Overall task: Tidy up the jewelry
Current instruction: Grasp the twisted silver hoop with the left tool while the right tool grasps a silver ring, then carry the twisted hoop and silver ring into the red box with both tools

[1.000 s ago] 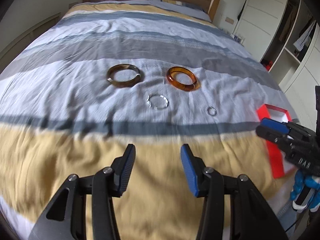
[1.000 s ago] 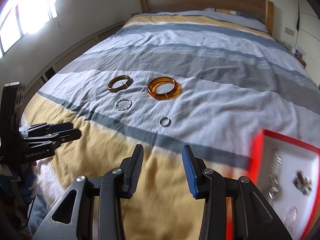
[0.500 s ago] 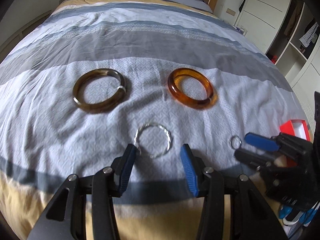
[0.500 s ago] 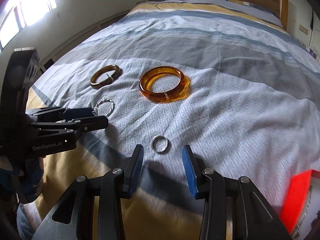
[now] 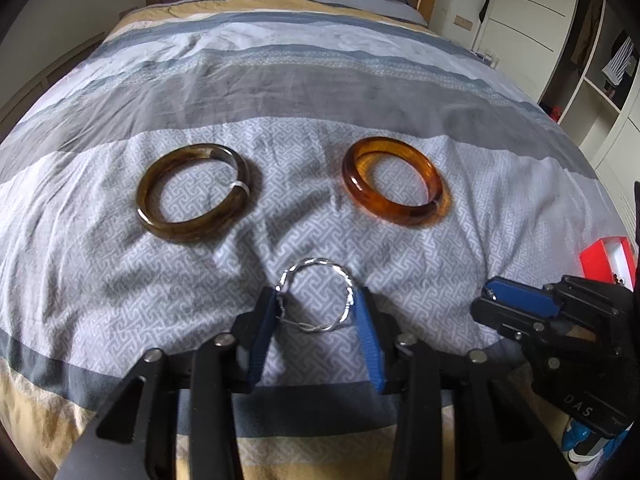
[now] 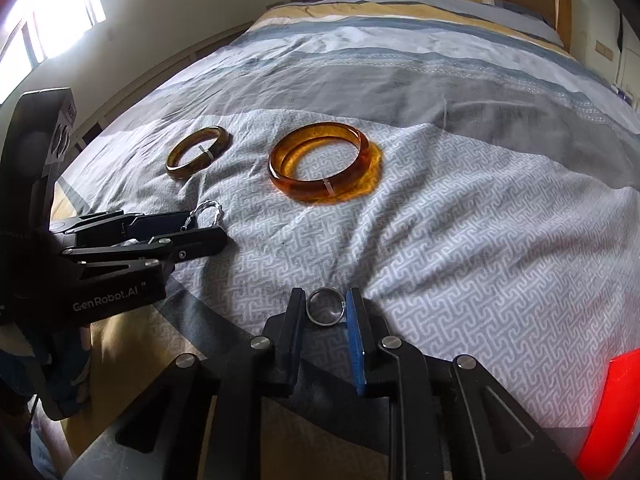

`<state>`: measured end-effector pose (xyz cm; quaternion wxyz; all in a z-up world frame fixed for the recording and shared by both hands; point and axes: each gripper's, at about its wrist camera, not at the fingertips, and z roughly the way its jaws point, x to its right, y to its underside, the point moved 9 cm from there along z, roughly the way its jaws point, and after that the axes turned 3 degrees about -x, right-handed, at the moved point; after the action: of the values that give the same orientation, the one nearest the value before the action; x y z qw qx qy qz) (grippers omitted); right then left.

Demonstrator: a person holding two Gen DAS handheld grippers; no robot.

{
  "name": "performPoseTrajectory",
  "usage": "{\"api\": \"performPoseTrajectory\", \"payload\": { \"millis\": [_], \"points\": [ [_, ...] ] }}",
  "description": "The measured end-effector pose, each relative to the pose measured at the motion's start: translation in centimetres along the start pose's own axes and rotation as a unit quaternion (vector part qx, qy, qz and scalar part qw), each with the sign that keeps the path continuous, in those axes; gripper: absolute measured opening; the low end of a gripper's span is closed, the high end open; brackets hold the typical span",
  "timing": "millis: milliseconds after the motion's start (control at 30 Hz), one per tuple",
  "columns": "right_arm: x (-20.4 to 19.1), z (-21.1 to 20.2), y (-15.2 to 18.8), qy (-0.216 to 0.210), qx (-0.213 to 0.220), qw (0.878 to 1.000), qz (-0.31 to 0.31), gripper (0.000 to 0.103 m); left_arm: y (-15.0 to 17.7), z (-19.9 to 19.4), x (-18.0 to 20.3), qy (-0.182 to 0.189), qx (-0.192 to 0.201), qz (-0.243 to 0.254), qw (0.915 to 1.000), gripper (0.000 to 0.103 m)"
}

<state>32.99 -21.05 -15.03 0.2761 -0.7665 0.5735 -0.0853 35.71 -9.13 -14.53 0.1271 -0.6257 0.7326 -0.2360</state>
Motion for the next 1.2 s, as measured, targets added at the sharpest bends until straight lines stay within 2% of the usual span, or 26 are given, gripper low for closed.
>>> {"api": "performPoseTrajectory", "payload": {
  "millis": [400, 767, 1000, 1200],
  "points": [
    [-0.6, -3.0, 0.9, -0.001, 0.013, 1.0, -0.001, 0.02, 1.3, -2.7, 0.2, -0.006, 0.009, -0.007, 0.9999, 0.036],
    [-0.3, -9.8, 1.9, 0.012, 0.048, 0.999, 0.009, 0.02, 2.2, -8.0, 1.6, -0.007, 0.03, -0.003, 0.9995, 0.036],
    [0.9, -16.1, 2.9, 0.032, 0.084, 0.996, 0.021, 0.02, 2.1, -12.6, 4.7, 0.003, 0.058, 0.012, 0.9982, 0.036],
    [2.8, -21.0, 4.6, 0.053, 0.109, 0.992, 0.032, 0.02, 2.2, -15.7, 9.4, 0.021, 0.078, 0.039, 0.9959, 0.036]
  ]
}}
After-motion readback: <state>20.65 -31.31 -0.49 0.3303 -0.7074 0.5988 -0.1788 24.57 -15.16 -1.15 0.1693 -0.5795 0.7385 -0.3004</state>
